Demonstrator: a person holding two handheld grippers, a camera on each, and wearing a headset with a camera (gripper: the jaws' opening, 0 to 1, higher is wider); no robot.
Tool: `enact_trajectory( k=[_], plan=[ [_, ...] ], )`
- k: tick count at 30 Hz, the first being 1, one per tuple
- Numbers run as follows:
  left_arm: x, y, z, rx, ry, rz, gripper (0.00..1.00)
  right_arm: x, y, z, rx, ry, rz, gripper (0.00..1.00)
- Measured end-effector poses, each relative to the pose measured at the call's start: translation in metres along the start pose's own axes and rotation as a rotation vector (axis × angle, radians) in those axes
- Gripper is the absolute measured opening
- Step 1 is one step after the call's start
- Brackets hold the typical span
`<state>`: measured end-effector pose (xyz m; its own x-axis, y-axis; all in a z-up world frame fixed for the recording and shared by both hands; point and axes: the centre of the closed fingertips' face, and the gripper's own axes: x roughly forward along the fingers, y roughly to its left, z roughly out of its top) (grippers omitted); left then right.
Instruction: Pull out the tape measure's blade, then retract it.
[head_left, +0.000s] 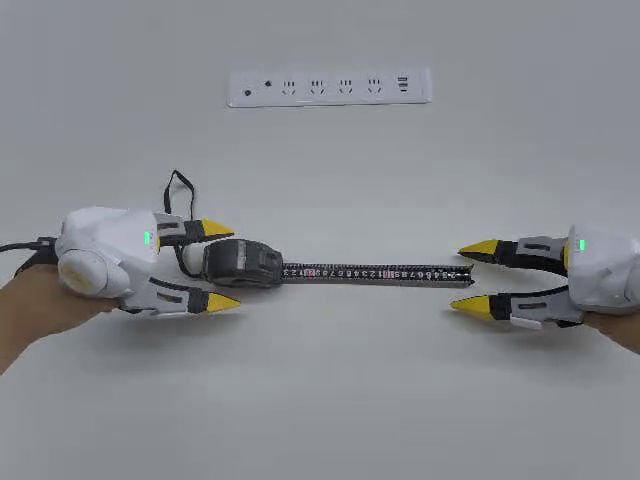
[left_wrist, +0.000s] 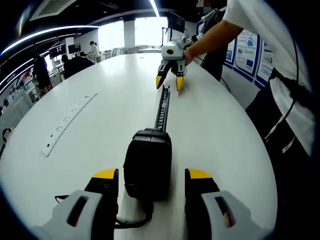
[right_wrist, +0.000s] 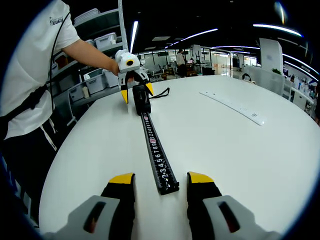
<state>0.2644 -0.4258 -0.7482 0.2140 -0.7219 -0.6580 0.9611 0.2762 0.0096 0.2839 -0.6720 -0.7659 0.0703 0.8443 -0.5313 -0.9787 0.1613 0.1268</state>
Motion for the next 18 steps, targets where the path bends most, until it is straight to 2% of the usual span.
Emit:
enact_trajectory(
  k=[10, 18],
  plan=[
    [-0.0035, 0.0057, 0.0046, -0.009, -0.013, 0.030, 0.53, -0.0027, 0.0030, 0.0024, 0.002, -0.003, -0.019, 0.40],
    [-0.0075, 0.0070, 0.0054, -0.025, -0.020, 0.048, 0.54, -0.0055, 0.0039, 0.0094, 0.018, -0.022, -0.058, 0.40]
  ],
)
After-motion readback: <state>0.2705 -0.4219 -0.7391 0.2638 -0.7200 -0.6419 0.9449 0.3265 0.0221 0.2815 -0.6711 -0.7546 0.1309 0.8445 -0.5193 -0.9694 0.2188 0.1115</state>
